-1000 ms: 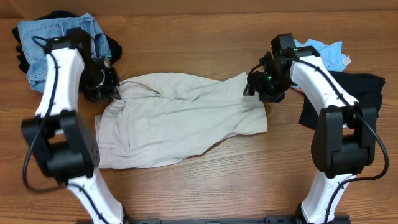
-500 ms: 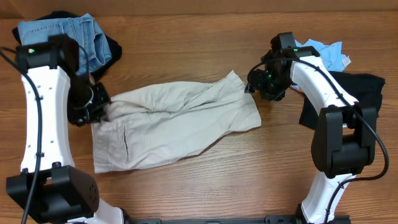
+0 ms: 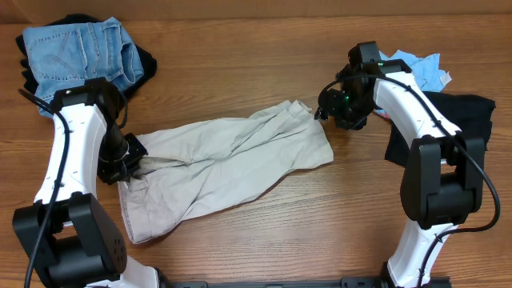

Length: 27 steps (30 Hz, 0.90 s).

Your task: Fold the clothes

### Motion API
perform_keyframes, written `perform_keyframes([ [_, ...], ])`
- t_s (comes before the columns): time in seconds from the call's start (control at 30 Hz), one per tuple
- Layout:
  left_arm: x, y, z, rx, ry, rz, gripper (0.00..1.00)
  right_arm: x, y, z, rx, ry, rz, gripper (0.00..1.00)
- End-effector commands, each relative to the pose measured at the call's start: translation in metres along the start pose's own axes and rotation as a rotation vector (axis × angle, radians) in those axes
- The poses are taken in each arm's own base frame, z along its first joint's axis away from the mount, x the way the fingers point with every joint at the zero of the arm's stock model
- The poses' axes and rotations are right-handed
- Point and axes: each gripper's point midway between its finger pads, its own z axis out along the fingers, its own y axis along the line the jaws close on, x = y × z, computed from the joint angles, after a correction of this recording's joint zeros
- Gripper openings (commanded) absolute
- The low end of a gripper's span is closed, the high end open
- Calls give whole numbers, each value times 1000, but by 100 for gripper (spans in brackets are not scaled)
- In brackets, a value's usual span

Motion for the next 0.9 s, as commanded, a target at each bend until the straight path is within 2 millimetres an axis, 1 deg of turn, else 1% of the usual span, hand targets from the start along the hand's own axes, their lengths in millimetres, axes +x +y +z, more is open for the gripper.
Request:
perform_keyframes([
  [0.0, 0, 8, -21, -13, -74, 22, 4, -4, 4, -11, -10, -36, -6, 65],
  [0.07, 7, -1, -55, 43, -183, 68, 4, -4, 4, -11, -10, -37, -6, 65],
  [0.13, 18, -9, -95, 120, -316, 118, 4, -5, 4, -11, -11, -41, -7, 65],
  [0.17, 26, -12, -110, 162, -362, 133, 4, -6, 4, -11, -12, -43, -8, 65],
  [0.2, 38, -16, -123, 217, -391, 143, 4, -6, 4, -11, -12, -43, -8, 65],
  [0.23, 48, -15, -129, 250, -392, 125, 4, -6, 4, -11, -12, -44, -8, 65],
  [0.27, 60, -12, -130, 268, -368, 107, 4, -6, 4, -11, -13, -45, -9, 65],
  [0.37, 75, -6, -127, 266, -321, 120, 4, -8, 5, -11, -16, -55, -12, 66],
  [0.43, 80, -7, -129, 262, -333, 170, 4, -12, 6, -12, -21, -67, -17, 75],
  [0.5, 88, -10, -133, 275, -350, 201, 4, -11, 14, -13, -63, -62, -22, 77],
  [0.53, 88, -11, -133, 277, -353, 201, 4, -11, 24, -16, -112, -56, -31, 77],
  [0.6, 86, -12, -132, 275, -352, 202, 4, -10, 37, -27, -169, -65, -45, 77],
  [0.67, 84, -11, -132, 262, -363, 197, 4, -9, 38, -32, -174, -69, -51, 78],
  [0.77, 81, -9, -133, 252, -375, 194, 4, 16, 35, -30, -163, 33, -2, 78],
  [0.83, 80, -11, -134, 259, -383, 193, 4, 33, 31, -30, -138, 104, 80, 77],
  [0.87, 80, -11, -134, 259, -383, 193, 5, 38, 29, -30, -128, 128, 119, 76],
])
